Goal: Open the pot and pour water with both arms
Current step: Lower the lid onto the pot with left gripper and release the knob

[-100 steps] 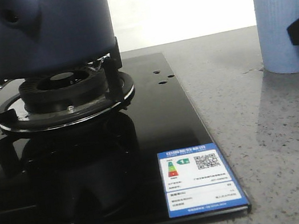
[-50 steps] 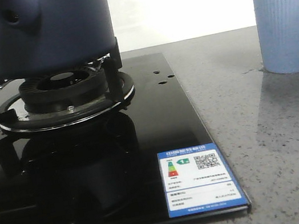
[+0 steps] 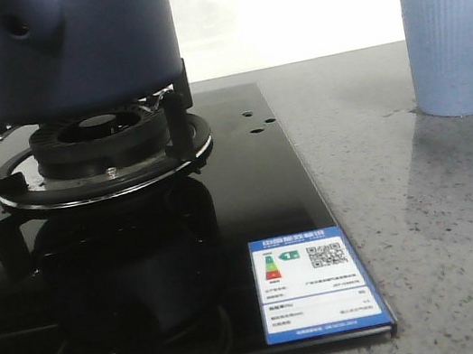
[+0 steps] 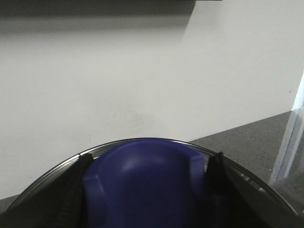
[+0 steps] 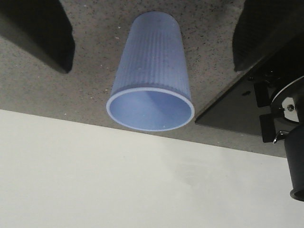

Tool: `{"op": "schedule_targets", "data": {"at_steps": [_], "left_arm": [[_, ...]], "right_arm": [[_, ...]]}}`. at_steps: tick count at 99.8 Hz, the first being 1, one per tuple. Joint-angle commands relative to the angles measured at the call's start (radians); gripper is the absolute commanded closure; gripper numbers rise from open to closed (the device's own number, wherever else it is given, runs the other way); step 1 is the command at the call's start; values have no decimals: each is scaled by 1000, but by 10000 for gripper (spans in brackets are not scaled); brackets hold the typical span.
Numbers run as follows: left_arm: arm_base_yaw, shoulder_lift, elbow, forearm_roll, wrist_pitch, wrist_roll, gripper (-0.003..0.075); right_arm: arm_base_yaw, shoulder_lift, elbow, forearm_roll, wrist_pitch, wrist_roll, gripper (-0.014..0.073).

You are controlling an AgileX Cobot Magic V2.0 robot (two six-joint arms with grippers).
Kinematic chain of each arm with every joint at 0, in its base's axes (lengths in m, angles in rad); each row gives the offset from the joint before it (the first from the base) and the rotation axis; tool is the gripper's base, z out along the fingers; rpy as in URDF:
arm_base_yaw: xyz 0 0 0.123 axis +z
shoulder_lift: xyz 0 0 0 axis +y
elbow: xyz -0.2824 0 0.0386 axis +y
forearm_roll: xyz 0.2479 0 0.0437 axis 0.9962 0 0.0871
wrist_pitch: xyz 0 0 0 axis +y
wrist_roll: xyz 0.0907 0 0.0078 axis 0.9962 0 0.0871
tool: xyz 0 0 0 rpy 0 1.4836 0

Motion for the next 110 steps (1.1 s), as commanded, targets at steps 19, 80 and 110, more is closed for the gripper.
{"op": "schedule_targets", "data": {"at_steps": [19, 80, 110], "left_arm": [[-10, 27, -33, -5, -178, -4, 347], [-11, 56, -33, -5, -160, -4, 347], [-11, 82, -33, -3, -127, -4, 347]], "right_arm": [[-4, -2, -25, 19, -39, 4, -15], [-4, -2, -25, 19, -39, 4, -15], [-4, -2, -25, 19, -39, 4, -15]]}}
